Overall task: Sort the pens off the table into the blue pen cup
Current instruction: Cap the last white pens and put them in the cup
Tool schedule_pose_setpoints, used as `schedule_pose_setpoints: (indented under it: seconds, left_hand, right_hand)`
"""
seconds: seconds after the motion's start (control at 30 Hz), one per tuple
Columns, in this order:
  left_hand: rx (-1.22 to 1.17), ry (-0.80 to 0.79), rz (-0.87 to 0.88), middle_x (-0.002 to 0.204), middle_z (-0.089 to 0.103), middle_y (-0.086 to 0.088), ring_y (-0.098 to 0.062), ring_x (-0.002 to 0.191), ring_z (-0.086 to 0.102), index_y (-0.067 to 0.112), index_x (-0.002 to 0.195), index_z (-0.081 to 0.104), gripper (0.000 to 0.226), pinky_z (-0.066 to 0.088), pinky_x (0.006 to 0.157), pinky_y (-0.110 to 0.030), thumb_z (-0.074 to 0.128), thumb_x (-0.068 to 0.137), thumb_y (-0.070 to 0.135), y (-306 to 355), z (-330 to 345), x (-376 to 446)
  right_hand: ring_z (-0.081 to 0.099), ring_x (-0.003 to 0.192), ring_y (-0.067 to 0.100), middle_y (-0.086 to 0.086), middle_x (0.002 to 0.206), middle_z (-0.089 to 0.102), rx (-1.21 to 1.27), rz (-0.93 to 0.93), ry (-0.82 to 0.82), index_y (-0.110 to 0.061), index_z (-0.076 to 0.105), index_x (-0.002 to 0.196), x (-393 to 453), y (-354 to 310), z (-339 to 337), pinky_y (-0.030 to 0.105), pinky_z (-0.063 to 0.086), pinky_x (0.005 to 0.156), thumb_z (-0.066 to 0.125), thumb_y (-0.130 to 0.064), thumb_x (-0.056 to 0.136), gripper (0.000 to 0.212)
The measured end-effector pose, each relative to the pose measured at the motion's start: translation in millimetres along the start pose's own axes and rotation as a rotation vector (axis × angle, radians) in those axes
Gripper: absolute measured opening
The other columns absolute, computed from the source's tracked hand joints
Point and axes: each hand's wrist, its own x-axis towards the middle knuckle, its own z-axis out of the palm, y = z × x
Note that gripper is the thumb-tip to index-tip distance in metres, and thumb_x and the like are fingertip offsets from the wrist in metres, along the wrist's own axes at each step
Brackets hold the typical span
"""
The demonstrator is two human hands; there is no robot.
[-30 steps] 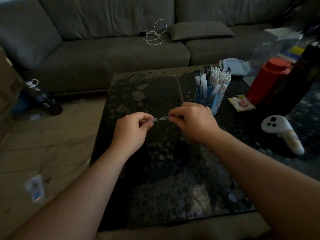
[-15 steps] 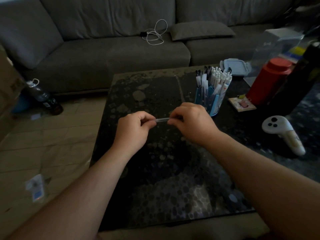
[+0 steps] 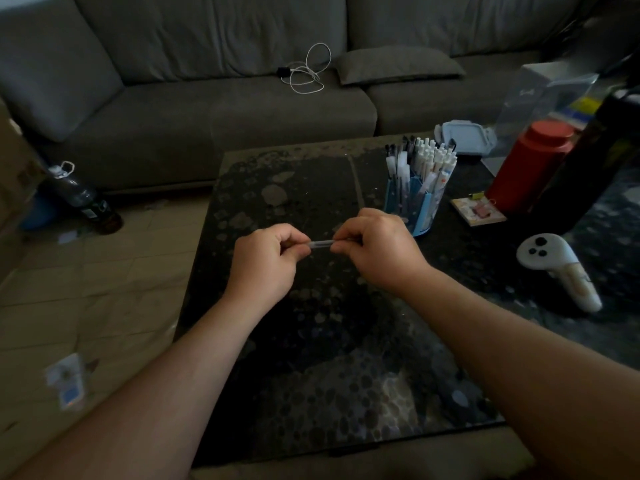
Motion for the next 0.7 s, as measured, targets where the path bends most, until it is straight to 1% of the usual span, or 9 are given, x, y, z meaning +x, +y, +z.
schedule_pose_setpoints:
  seconds: [0.23, 0.33, 0.37, 0.43, 0.5, 0.53, 0.6, 0.67, 0.7]
  left_hand:
    - [0.009, 0.001, -0.004, 0.086, 0.065, 0.026, 0.01, 0.083, 0.059, 0.033, 0.104, 0.08, 0.012, 0.037, 0.073, -0.006, 0.076, 0.097, 0.024, -0.4, 1.4, -0.9]
    - [0.022, -0.003, -0.009, 0.088, 0.064, 0.027, 0.006, 0.087, 0.061, 0.036, 0.106, 0.079, 0.012, 0.046, 0.08, -0.016, 0.075, 0.098, 0.028, -1.5, 5.5, -2.6]
    - [0.02, -0.01, -0.005, 0.09, 0.065, 0.026, 0.005, 0.088, 0.062, 0.037, 0.106, 0.079, 0.012, 0.049, 0.082, -0.019, 0.075, 0.098, 0.03, -2.0, 6.5, -3.1]
    - [-0.003, -0.035, 0.02, 0.092, 0.069, 0.025, 0.007, 0.089, 0.063, 0.037, 0.107, 0.08, 0.012, 0.05, 0.083, -0.016, 0.076, 0.097, 0.032, -2.9, 8.9, -4.3]
    - [-0.011, -0.066, 0.046, 0.093, 0.071, 0.024, 0.008, 0.089, 0.064, 0.037, 0.107, 0.079, 0.012, 0.049, 0.082, -0.013, 0.075, 0.097, 0.034, -0.5, 11.0, -7.1]
    - [-0.01, -0.065, 0.058, 0.094, 0.072, 0.024, 0.007, 0.09, 0.065, 0.038, 0.108, 0.079, 0.012, 0.051, 0.084, -0.016, 0.075, 0.097, 0.036, 1.2, 11.8, -8.2]
    - [-0.035, -0.039, 0.078, 0.098, 0.072, 0.025, 0.004, 0.094, 0.067, 0.038, 0.117, 0.077, 0.019, 0.053, 0.088, -0.021, 0.073, 0.098, 0.035, 4.7, 12.1, -9.6]
    - [-0.07, -0.012, 0.083, 0.099, 0.068, 0.026, 0.004, 0.098, 0.065, 0.034, 0.131, 0.071, 0.03, 0.05, 0.09, -0.017, 0.071, 0.101, 0.031, 6.3, 10.5, -9.1]
    - [-0.075, 0.0, 0.084, 0.098, 0.066, 0.029, 0.006, 0.097, 0.064, 0.033, 0.134, 0.069, 0.033, 0.047, 0.089, -0.013, 0.07, 0.102, 0.031, 6.2, 9.7, -8.6]
  right_hand:
    - [0.057, 0.087, 0.004, -0.014, 0.095, 0.056, -0.017, 0.001, -0.037, -0.031, 0.077, 0.105, -0.2, -1.3, -5.4, 0.027, 0.053, 0.08, 0.077, -0.035, 0.094, 0.011]
    - [0.055, 0.087, 0.002, -0.017, 0.094, 0.053, -0.04, -0.009, -0.044, -0.034, 0.076, 0.109, -1.4, -0.7, -4.3, 0.03, 0.053, 0.082, 0.073, -0.036, 0.097, 0.012]
    - [0.054, 0.09, 0.002, -0.018, 0.094, 0.053, -0.067, -0.02, -0.057, -0.037, 0.075, 0.112, -2.1, -1.0, -3.2, 0.034, 0.052, 0.083, 0.071, -0.038, 0.099, 0.014]
    - [0.055, 0.102, 0.011, -0.019, 0.099, 0.056, -0.165, -0.045, -0.108, -0.045, 0.072, 0.118, -4.0, -4.4, -0.9, 0.042, 0.045, 0.087, 0.065, -0.042, 0.102, 0.018]
    - [0.054, 0.111, 0.017, -0.016, 0.108, 0.063, -0.213, -0.073, -0.13, -0.047, 0.069, 0.123, -6.0, -7.6, 0.6, 0.046, 0.04, 0.088, 0.06, -0.046, 0.103, 0.022]
    - [0.053, 0.111, 0.016, -0.015, 0.109, 0.064, -0.207, -0.088, -0.125, -0.046, 0.069, 0.124, -7.1, -8.5, 0.5, 0.046, 0.04, 0.088, 0.059, -0.046, 0.103, 0.023]
    - [0.046, 0.105, 0.012, -0.016, 0.106, 0.058, -0.197, -0.104, -0.118, -0.044, 0.069, 0.123, -7.0, -9.6, -4.6, 0.046, 0.042, 0.09, 0.058, -0.046, 0.104, 0.022]
    - [0.042, 0.107, 0.009, -0.016, 0.108, 0.052, -0.203, -0.075, -0.064, -0.04, 0.069, 0.119, 0.1, -8.8, -18.3, 0.043, 0.042, 0.094, 0.059, -0.044, 0.103, 0.019]
    - [0.045, 0.109, 0.011, -0.013, 0.111, 0.052, -0.191, -0.037, 0.02, -0.038, 0.069, 0.118, 6.4, -7.1, -28.8, 0.041, 0.043, 0.095, 0.06, -0.043, 0.102, 0.019]
